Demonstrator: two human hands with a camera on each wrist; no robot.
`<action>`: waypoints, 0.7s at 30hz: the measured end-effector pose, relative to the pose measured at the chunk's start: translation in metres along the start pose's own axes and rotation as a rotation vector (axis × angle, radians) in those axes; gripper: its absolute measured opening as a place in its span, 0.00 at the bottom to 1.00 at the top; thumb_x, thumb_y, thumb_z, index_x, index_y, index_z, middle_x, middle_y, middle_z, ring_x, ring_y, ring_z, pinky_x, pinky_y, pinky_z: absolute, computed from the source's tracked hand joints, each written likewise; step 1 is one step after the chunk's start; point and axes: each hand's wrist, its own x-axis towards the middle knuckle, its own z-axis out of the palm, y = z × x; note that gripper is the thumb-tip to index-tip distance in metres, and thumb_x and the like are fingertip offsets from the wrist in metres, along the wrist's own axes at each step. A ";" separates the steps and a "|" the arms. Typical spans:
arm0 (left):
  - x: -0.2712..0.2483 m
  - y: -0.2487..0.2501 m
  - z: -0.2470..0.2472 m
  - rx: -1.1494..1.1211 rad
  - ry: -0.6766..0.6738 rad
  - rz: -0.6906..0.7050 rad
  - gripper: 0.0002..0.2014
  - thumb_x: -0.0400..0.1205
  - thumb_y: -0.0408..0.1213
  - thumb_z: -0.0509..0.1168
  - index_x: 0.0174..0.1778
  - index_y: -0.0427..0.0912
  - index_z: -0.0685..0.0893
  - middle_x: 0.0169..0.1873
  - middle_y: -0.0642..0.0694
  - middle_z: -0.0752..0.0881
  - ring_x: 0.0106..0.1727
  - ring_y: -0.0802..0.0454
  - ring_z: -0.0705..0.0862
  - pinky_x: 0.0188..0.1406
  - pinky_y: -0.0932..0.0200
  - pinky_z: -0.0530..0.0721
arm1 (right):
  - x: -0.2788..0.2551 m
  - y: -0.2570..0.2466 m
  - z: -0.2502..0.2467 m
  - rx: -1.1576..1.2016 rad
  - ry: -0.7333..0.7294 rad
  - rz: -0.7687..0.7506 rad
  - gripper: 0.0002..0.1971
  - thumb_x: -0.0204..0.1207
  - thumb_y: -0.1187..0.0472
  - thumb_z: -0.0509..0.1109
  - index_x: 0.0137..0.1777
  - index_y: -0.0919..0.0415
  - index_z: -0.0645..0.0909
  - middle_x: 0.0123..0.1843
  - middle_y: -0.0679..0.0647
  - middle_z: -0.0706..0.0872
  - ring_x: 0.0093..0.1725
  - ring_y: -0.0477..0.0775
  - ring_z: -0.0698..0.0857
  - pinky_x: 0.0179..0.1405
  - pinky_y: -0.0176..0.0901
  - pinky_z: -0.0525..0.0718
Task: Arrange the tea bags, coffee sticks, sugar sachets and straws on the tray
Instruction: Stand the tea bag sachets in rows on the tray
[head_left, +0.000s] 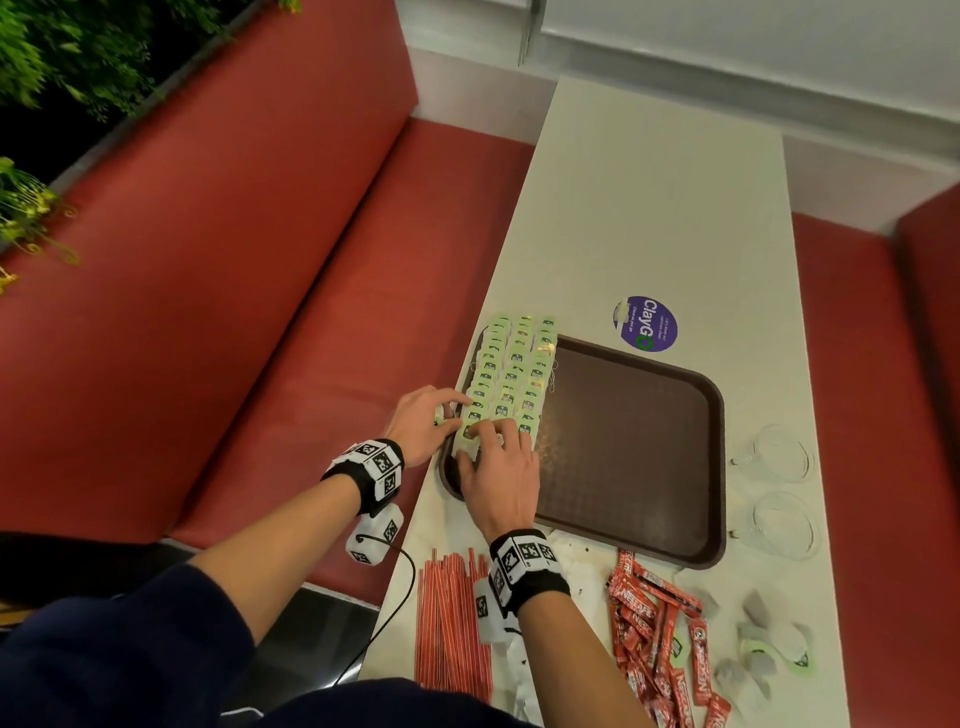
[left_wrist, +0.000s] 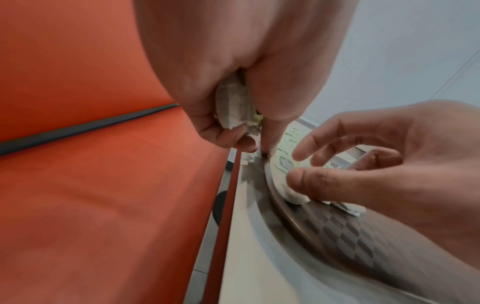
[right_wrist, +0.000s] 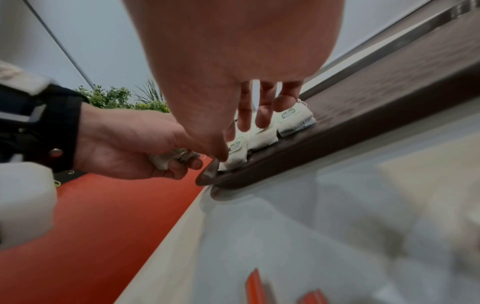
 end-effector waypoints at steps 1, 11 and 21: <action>0.000 0.000 0.000 0.001 -0.004 -0.002 0.17 0.85 0.35 0.77 0.67 0.58 0.92 0.46 0.56 0.86 0.50 0.53 0.84 0.57 0.56 0.79 | 0.001 0.000 0.000 -0.011 0.003 -0.005 0.17 0.83 0.49 0.77 0.69 0.48 0.83 0.70 0.49 0.83 0.65 0.57 0.82 0.60 0.55 0.85; -0.001 0.001 -0.002 -0.074 -0.004 -0.058 0.19 0.84 0.32 0.78 0.68 0.56 0.88 0.44 0.58 0.90 0.47 0.57 0.88 0.52 0.60 0.80 | 0.019 0.000 -0.001 -0.122 -0.068 -0.057 0.19 0.85 0.49 0.75 0.73 0.50 0.82 0.79 0.47 0.82 0.70 0.59 0.81 0.64 0.58 0.82; -0.016 0.011 -0.015 -0.094 0.045 -0.142 0.14 0.85 0.45 0.78 0.64 0.54 0.86 0.48 0.66 0.87 0.58 0.52 0.86 0.58 0.57 0.77 | 0.029 0.001 -0.004 -0.129 -0.062 -0.071 0.18 0.86 0.49 0.74 0.73 0.50 0.82 0.79 0.47 0.82 0.70 0.59 0.80 0.65 0.58 0.81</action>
